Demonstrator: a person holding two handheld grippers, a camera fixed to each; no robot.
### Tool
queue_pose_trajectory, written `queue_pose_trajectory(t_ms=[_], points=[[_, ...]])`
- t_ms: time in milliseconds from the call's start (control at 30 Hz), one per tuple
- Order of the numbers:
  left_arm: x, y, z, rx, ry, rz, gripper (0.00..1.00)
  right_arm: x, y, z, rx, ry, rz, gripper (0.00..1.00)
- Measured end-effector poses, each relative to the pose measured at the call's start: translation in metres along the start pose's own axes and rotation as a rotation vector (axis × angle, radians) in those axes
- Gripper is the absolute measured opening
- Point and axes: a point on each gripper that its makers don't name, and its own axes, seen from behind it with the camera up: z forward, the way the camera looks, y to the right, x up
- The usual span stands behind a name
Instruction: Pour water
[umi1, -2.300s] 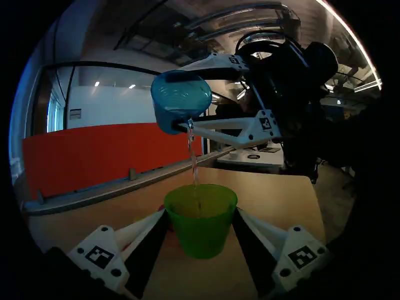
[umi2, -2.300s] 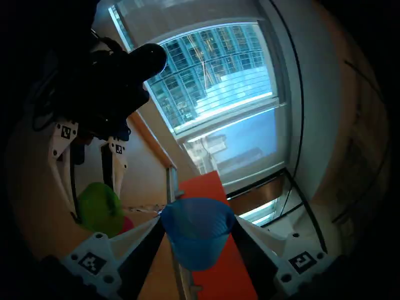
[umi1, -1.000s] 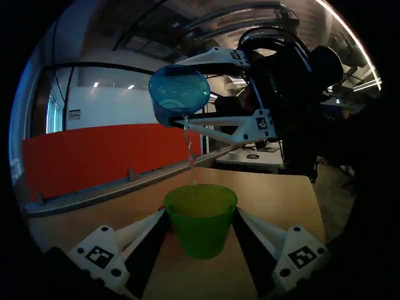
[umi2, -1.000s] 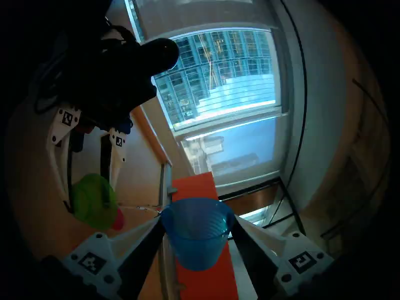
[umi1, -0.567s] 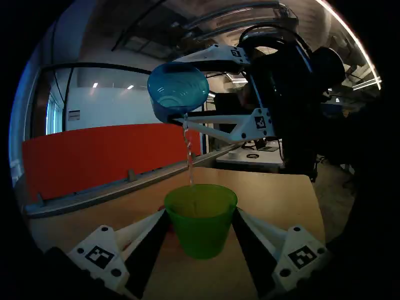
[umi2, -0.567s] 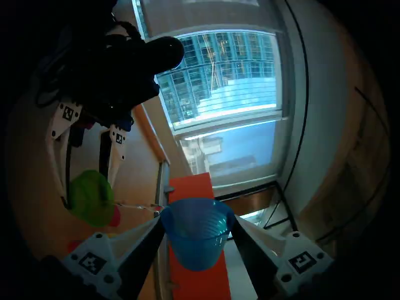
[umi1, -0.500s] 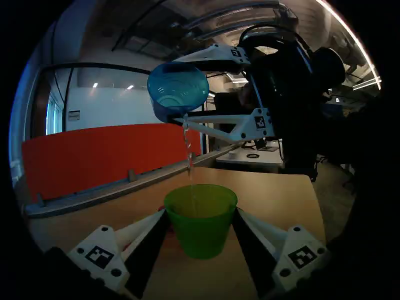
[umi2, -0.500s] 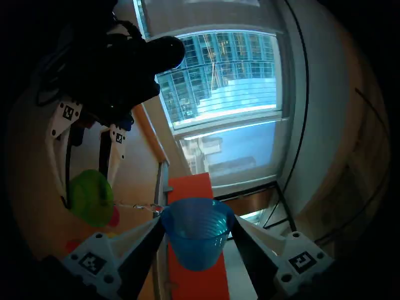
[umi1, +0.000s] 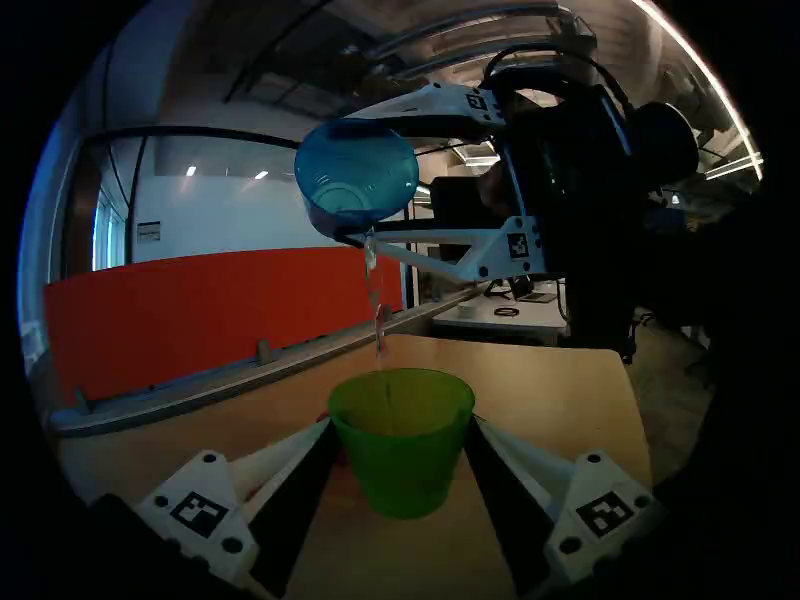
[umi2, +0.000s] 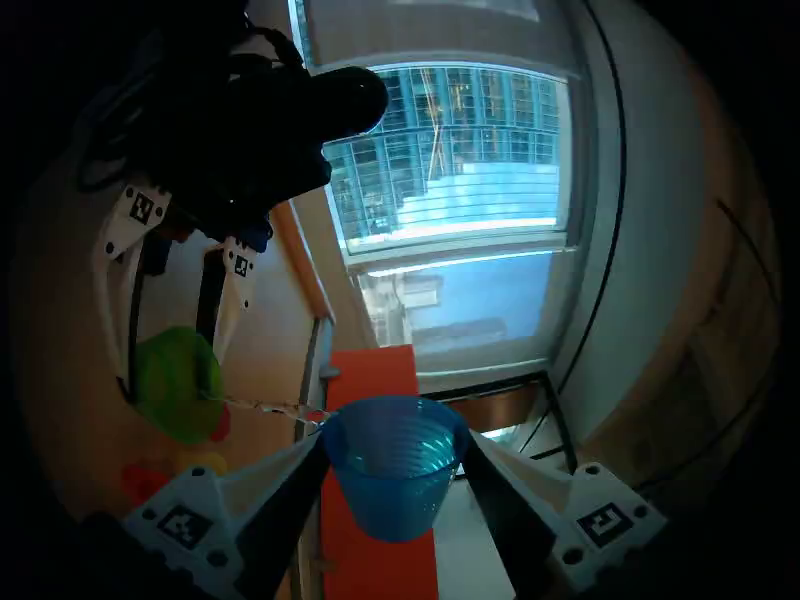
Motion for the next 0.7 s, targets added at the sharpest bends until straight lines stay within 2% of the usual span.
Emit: queue_pose_trajectory(t_ms=[700], points=[[-0.0018,-0.0004,0.0001,0.002,-0.001,0.001,0.84,0.0049,0.0050,0.0052,-0.023,-0.006,-0.081,0.91]])
